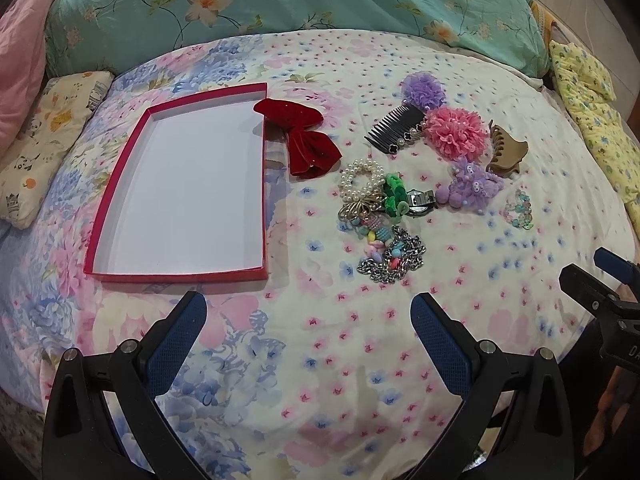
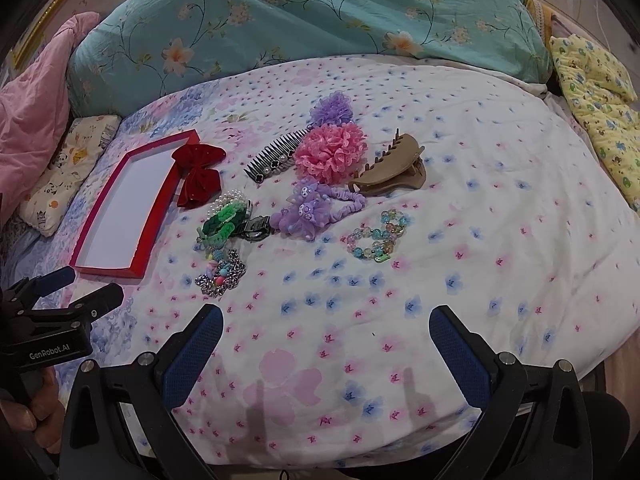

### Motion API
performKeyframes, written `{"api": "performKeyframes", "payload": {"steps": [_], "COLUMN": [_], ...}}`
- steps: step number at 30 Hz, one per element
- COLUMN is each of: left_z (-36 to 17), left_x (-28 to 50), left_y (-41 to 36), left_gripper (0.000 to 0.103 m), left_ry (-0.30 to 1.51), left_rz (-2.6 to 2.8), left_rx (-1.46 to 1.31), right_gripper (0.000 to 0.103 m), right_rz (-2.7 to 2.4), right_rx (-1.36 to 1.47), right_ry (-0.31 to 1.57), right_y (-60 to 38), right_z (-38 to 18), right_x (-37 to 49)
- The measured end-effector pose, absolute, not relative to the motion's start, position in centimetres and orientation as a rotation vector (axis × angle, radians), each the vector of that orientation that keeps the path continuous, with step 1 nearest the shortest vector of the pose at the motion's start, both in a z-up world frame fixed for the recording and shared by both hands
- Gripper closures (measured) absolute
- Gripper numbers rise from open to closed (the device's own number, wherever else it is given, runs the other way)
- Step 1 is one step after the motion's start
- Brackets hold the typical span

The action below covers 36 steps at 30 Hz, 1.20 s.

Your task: Organize jewelry

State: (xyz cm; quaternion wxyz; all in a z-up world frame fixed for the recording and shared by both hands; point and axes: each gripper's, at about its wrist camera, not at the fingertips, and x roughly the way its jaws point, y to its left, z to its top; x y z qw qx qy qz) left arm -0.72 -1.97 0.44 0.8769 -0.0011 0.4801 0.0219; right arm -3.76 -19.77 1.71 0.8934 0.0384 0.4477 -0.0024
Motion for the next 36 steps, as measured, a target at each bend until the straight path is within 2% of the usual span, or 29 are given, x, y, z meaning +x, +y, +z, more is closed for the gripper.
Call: {"api": "performKeyframes", "payload": {"steps": [36], "left_z": [0.6], "left_x": [1.4], "left_y": [-3.2], "left_gripper": [0.0], "left_ry": [1.011], "left_rz": [0.014], "left_rx": [0.013], "right_gripper": [0.0], "right_rz": [-0.017], "right_rx": [0.142], "right_ry": [0.911], "right_y": [-22.2], "right_z": [2.0], "right_x": [-2.8]}}
